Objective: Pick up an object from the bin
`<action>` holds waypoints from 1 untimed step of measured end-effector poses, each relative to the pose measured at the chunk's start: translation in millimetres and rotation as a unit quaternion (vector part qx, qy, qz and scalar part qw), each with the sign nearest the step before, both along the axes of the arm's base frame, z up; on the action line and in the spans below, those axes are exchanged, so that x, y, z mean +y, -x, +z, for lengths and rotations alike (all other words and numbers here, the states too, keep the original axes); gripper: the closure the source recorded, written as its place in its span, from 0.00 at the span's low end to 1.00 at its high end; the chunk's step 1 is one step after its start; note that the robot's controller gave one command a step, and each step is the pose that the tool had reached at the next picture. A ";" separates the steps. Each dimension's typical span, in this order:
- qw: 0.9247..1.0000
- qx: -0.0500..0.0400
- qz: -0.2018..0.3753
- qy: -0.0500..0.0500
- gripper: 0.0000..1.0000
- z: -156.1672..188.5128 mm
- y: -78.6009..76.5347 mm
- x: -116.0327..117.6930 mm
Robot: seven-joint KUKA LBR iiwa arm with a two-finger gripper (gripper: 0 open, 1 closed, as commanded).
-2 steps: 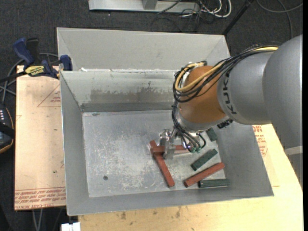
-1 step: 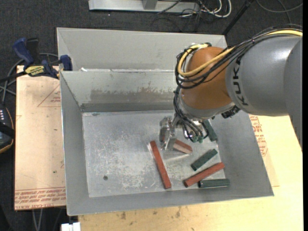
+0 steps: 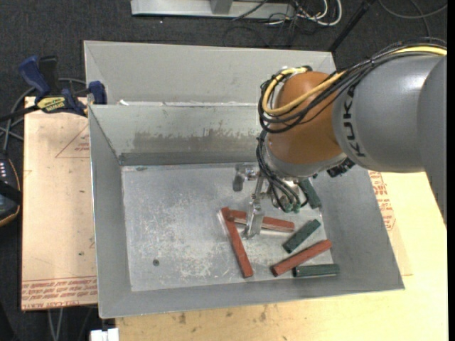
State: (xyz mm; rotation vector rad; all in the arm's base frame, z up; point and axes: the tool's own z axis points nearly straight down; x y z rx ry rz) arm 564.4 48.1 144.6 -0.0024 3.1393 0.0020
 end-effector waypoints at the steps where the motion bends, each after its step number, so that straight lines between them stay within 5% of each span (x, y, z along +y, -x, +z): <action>1: 0.999 0.003 0.041 0.001 0.00 -78.8 -19.3 -24.1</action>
Offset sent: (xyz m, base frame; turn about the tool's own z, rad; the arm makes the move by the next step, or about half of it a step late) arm 0.0200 -0.0231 -0.0746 -0.0841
